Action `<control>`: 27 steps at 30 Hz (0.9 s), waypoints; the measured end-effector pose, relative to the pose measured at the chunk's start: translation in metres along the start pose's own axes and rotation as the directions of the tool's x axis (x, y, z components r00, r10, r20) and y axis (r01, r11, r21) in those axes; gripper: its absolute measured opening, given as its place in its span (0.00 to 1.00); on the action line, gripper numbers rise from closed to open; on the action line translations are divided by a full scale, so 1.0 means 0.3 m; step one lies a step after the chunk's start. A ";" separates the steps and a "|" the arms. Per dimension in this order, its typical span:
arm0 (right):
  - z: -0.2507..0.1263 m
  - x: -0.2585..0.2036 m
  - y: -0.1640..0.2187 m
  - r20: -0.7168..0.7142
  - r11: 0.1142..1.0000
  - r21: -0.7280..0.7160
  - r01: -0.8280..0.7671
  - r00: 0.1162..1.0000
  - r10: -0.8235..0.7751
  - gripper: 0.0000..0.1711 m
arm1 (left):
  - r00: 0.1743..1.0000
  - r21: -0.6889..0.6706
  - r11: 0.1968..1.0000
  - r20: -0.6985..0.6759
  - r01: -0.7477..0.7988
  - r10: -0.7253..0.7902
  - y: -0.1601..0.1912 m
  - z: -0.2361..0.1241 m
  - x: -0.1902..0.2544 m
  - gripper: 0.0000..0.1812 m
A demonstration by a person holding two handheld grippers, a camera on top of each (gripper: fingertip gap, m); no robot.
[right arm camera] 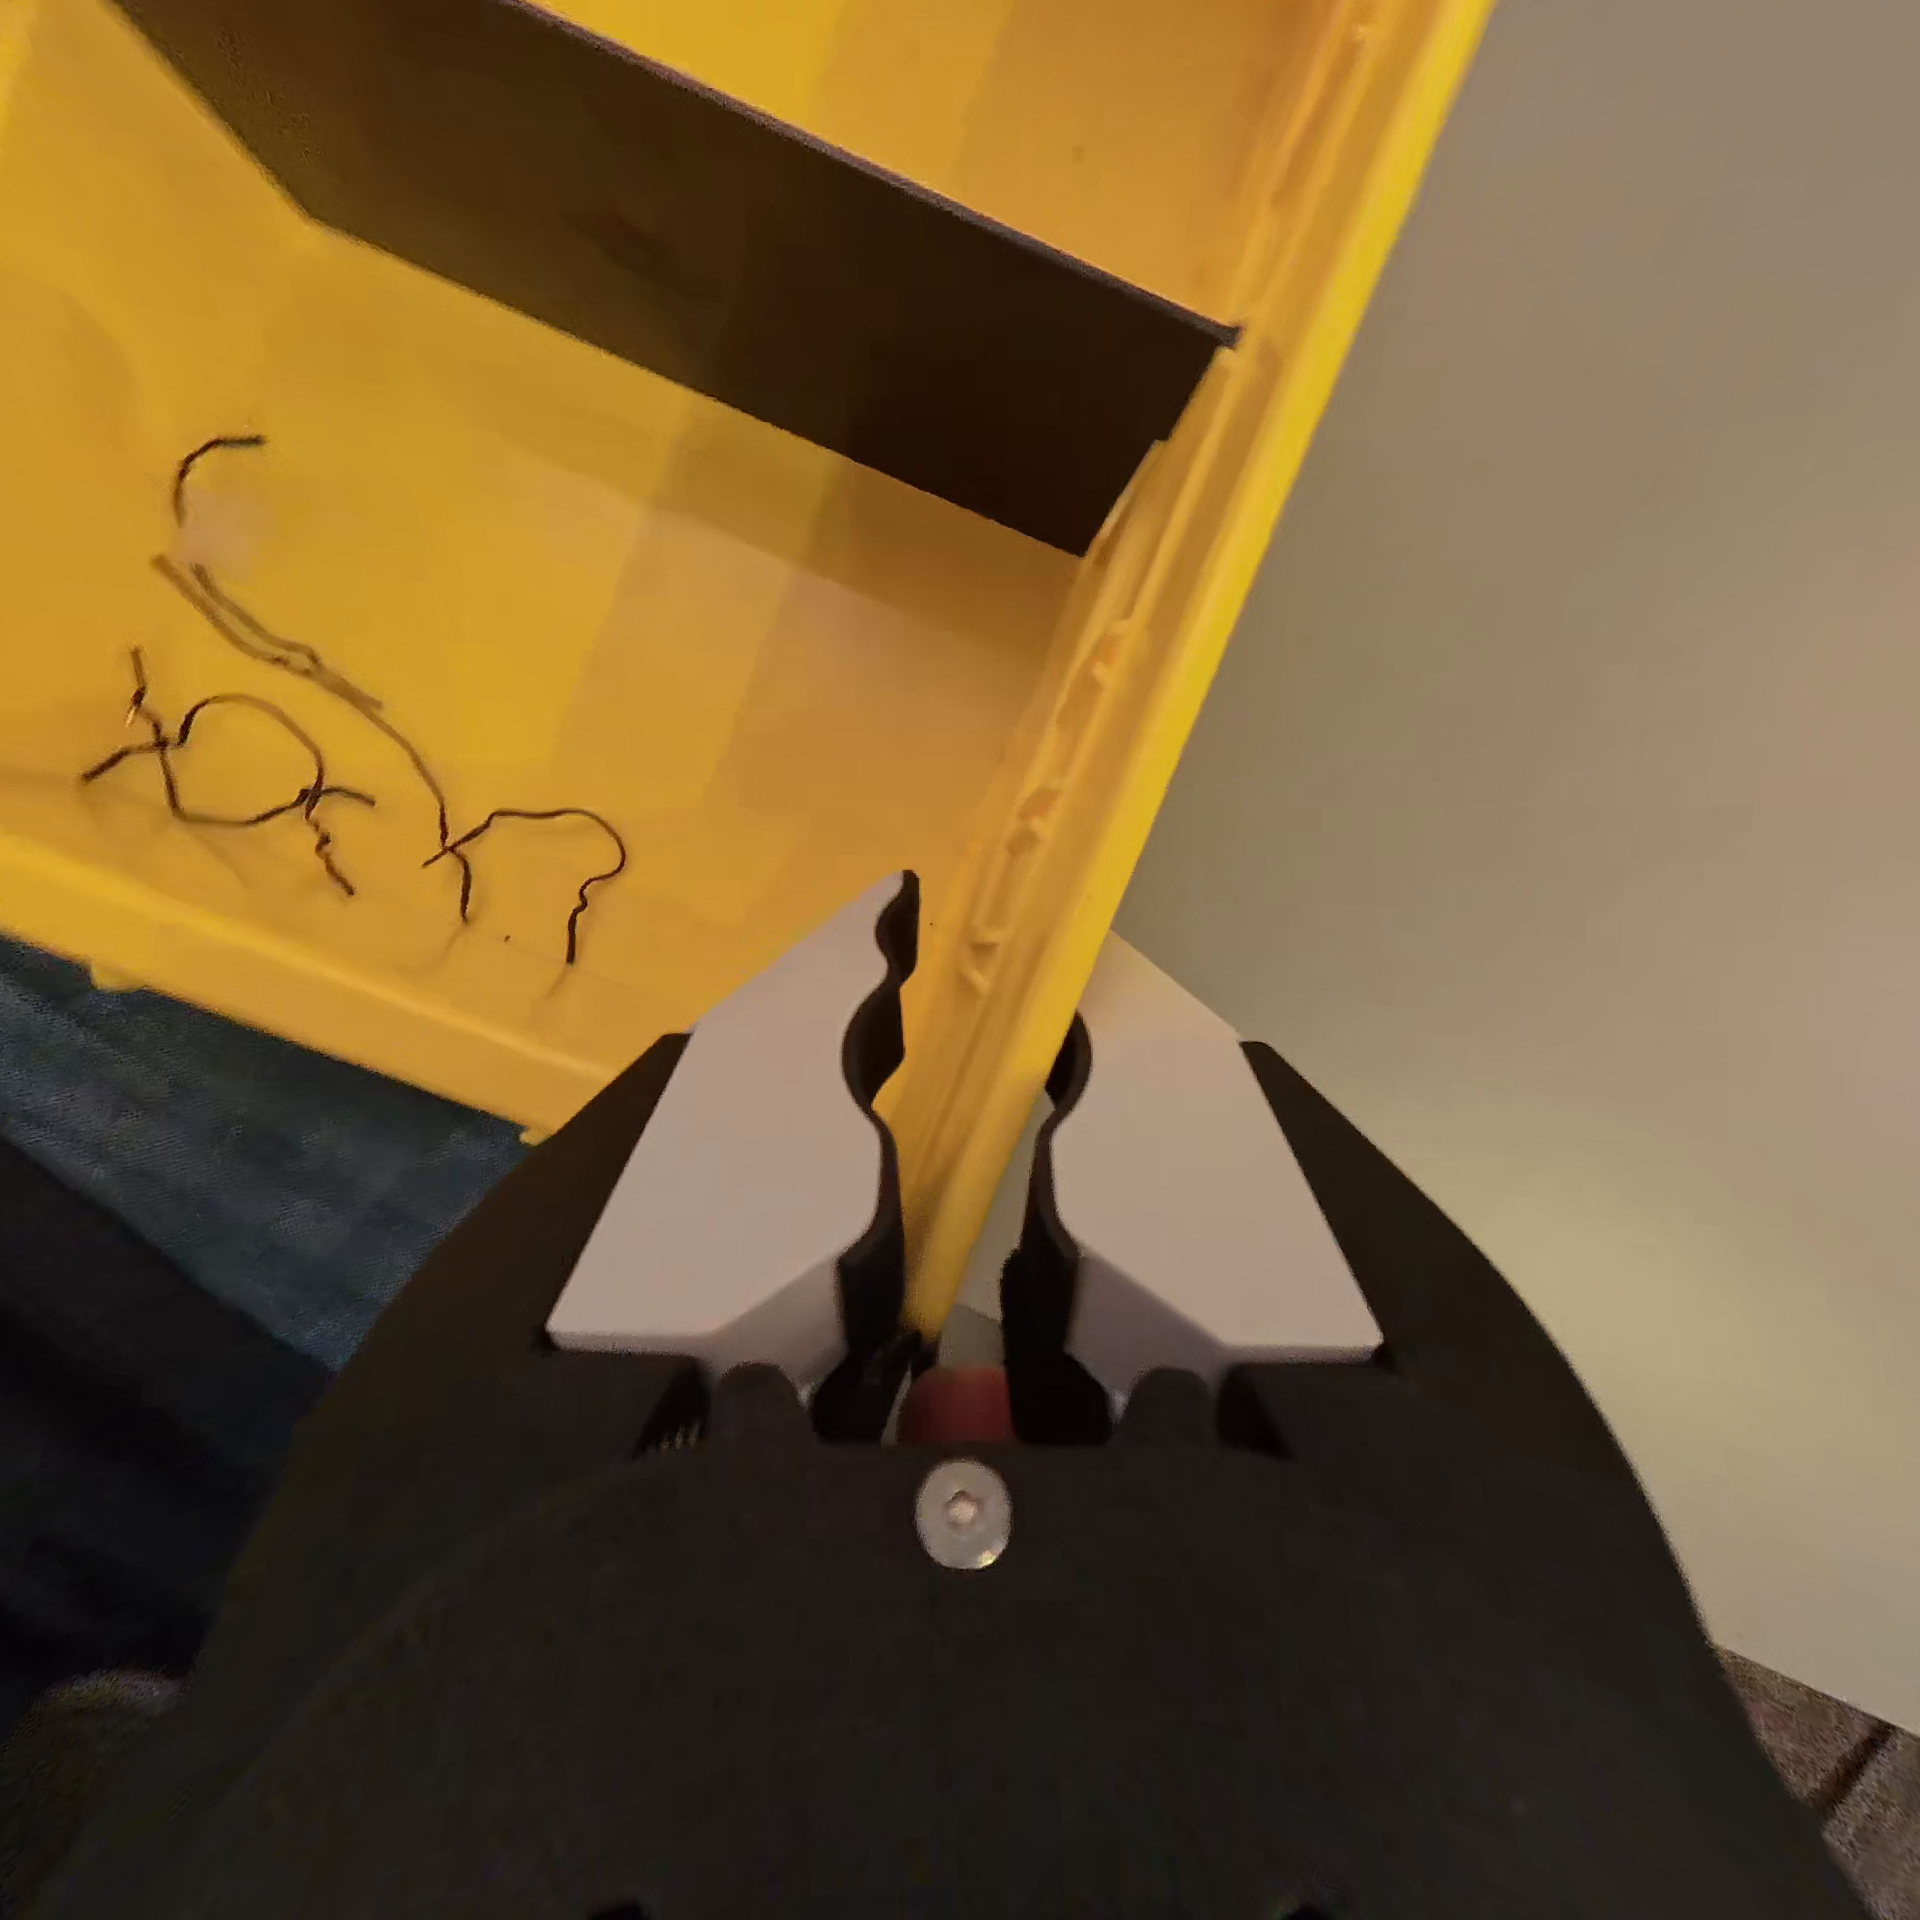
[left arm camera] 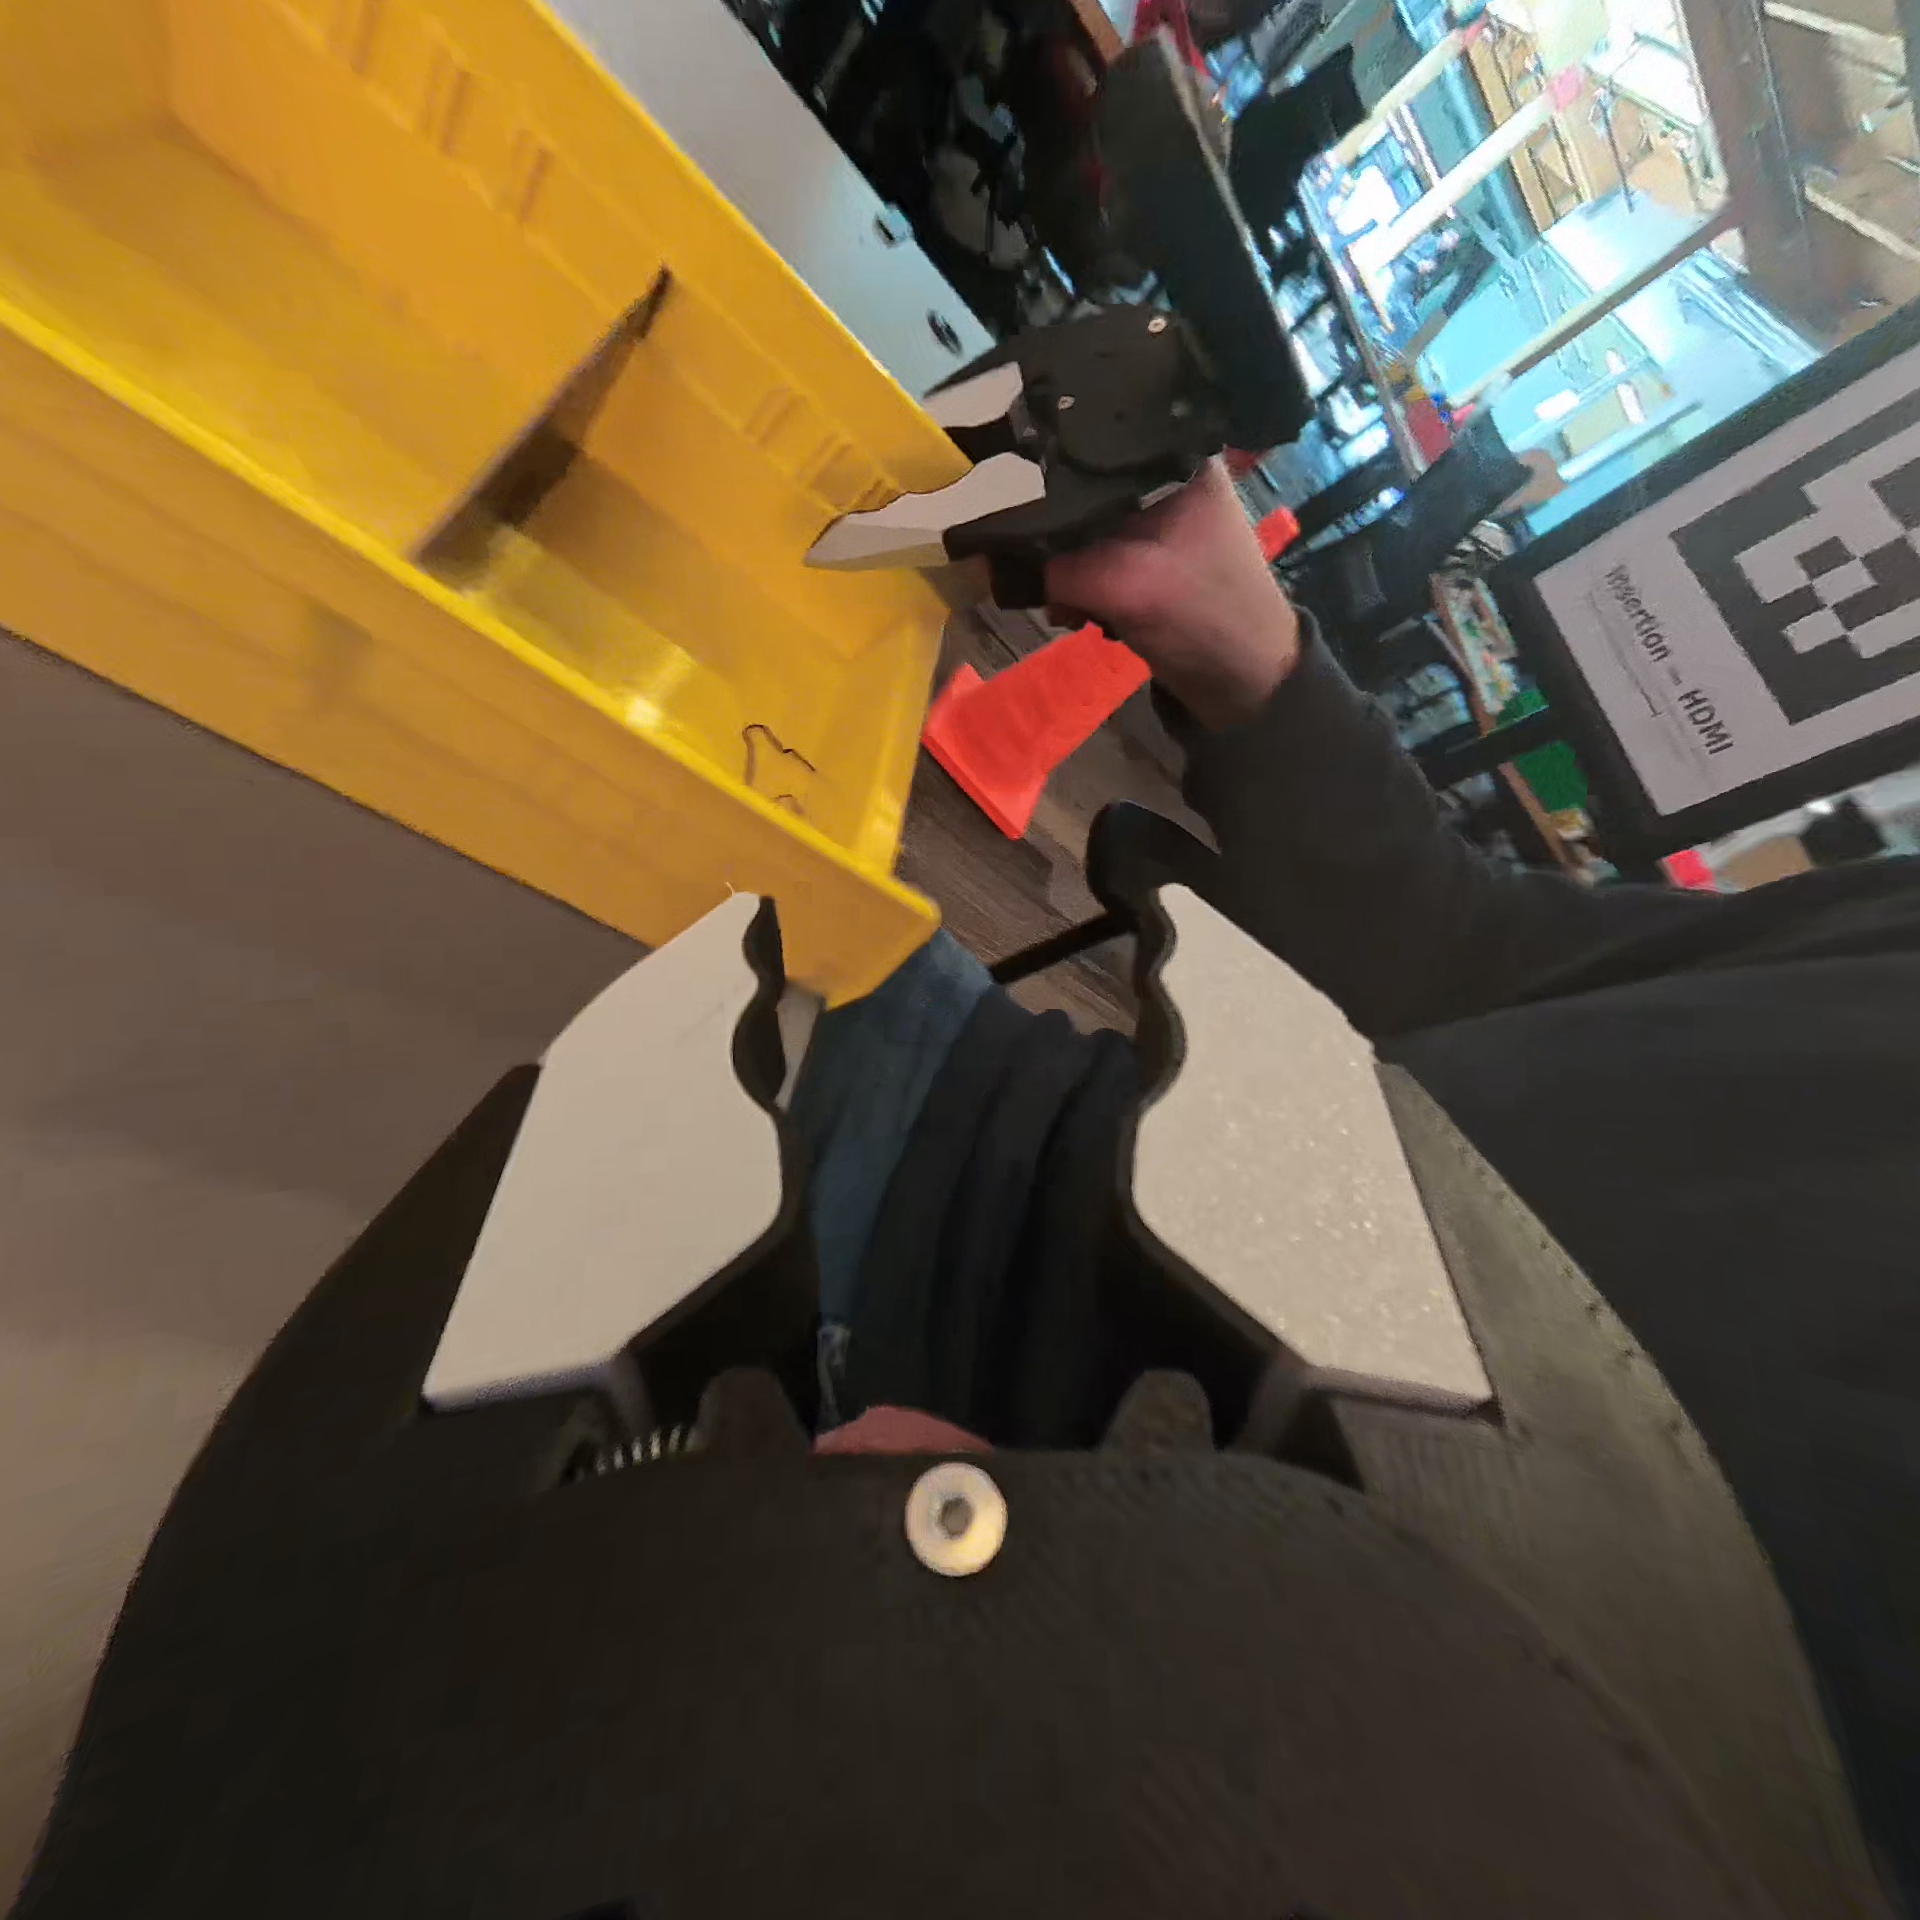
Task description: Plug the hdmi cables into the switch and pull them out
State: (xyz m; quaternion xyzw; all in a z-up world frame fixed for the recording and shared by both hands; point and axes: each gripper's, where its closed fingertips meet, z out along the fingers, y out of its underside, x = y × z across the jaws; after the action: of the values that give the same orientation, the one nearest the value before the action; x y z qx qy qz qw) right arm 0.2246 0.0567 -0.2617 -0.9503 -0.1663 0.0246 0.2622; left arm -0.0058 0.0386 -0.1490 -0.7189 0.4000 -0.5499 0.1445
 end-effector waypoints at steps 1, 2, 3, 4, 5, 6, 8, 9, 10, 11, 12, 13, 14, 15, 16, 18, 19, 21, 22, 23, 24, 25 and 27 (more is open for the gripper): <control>0.001 0.020 0.000 -0.006 1.000 -0.002 -0.001 1.000 0.001 0.06 | 0.999 0.021 0.999 0.041 -0.025 0.024 0.000 -0.048 -0.008 0.35; 0.002 0.039 -0.001 -0.007 1.000 -0.003 -0.006 1.000 0.006 0.04 | 0.995 0.034 0.998 0.085 -0.047 0.044 0.004 -0.100 -0.021 0.35; 0.005 0.052 -0.003 0.001 1.000 0.000 -0.006 1.000 0.006 0.03 | 0.989 0.042 0.997 0.133 -0.068 0.062 0.010 -0.154 -0.040 0.35; 0.007 0.061 -0.006 0.018 1.000 0.008 -0.018 1.000 0.018 0.02 | 0.977 0.051 0.995 0.199 -0.083 0.072 0.018 -0.213 -0.071 0.34; 0.009 0.069 -0.009 0.031 0.999 0.015 -0.029 0.999 0.029 0.02 | 0.961 0.068 0.994 0.268 -0.089 0.068 0.024 -0.276 -0.105 0.35; 0.011 0.079 -0.011 0.030 0.999 0.019 -0.030 0.999 0.029 0.02 | 0.945 0.089 0.992 0.321 -0.091 0.058 0.031 -0.339 -0.133 0.35; 0.013 0.096 -0.012 0.035 1.000 0.015 -0.023 0.999 0.023 0.02 | 0.891 0.106 0.990 0.453 -0.095 0.037 0.062 -0.471 -0.207 0.35; 0.013 0.106 -0.013 0.037 1.000 0.012 -0.023 0.999 0.023 0.02 | 0.847 0.110 0.990 0.531 -0.092 0.020 0.084 -0.544 -0.252 0.35; 0.014 0.117 -0.013 0.039 1.000 0.009 -0.026 0.999 0.026 0.02 | 0.810 0.125 0.989 0.587 -0.085 -0.005 0.105 -0.613 -0.288 0.35; 0.015 0.129 -0.013 0.043 1.000 0.008 -0.030 0.999 0.030 0.02 | 0.775 0.148 0.986 0.631 -0.075 -0.036 0.128 -0.681 -0.318 0.35; 0.016 0.143 -0.012 0.046 0.999 0.005 -0.034 0.998 0.033 0.02 | 0.747 0.178 0.982 0.661 -0.062 -0.072 0.150 -0.745 -0.347 0.35; 0.016 0.158 -0.012 0.046 0.999 0.004 -0.039 0.998 0.038 0.02 | 0.733 0.218 0.975 0.670 -0.038 -0.121 0.174 -0.800 -0.371 0.35; 0.016 0.173 -0.011 0.049 0.999 0.004 -0.047 0.998 0.046 0.02 | 0.719 0.258 0.966 0.672 -0.002 -0.178 0.201 -0.851 -0.399 0.35; 0.016 0.188 -0.009 0.050 0.999 0.003 -0.054 0.997 0.054 0.02 | 0.700 0.291 0.956 0.678 0.026 -0.225 0.227 -0.898 -0.427 0.35; 0.015 0.205 -0.007 0.049 0.998 0.003 -0.062 0.997 0.062 0.02 | 0.686 0.316 0.948 0.680 0.045 -0.260 0.251 -0.938 -0.451 0.34; 0.013 0.240 0.000 0.042 0.997 0.002 -0.077 0.996 0.076 0.01 | 0.711 0.381 0.923 0.634 0.053 -0.303 0.257 -0.988 -0.455 0.22; 0.011 0.259 0.005 0.035 0.996 0.000 -0.086 0.996 0.086 0.01 | 0.695 0.395 0.916 0.640 0.066 -0.326 0.267 -1.014 -0.465 0.27; 0.005 0.299 0.019 0.022 0.994 0.003 -0.107 0.994 0.107 0.01 | 0.678 0.408 0.912 0.657 0.046 -0.328 0.270 -1.053 -0.460 0.30; 0.001 0.319 0.027 0.014 0.993 0.005 -0.118 0.993 0.118 0.01 | 0.667 0.413 0.910 0.669 0.032 -0.328 0.268 -1.070 -0.456 0.33; -0.003 0.342 0.035 0.003 0.992 0.005 -0.128 0.992 0.128 0.02 | 0.651 0.413 0.910 0.684 0.026 -0.329 0.271 -1.084 -0.453 0.34; -0.007 0.365 0.044 -0.008 0.990 0.006 -0.140 0.990 0.140 0.02 | 0.630 0.405 0.914 0.705 0.018 -0.325 0.277 -1.096 -0.456 0.35; -0.011 0.388 0.052 -0.018 0.988 0.008 -0.153 0.988 0.153 0.02 | 0.609 0.386 0.922 0.727 0.017 -0.316 0.289 -1.101 -0.463 0.37; -0.018 0.436 0.068 -0.042 0.985 0.012 -0.174 0.984 0.175 0.02 | 0.589 0.338 0.940 0.749 0.055 -0.304 0.325 -1.085 -0.486 0.41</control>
State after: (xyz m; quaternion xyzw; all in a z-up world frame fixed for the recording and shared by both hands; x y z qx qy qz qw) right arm 0.3548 0.0807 -0.2621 -0.9604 -0.0767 0.0280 0.2665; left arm -0.3525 0.1588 -0.1955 -0.8960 0.1375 -0.2373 0.3492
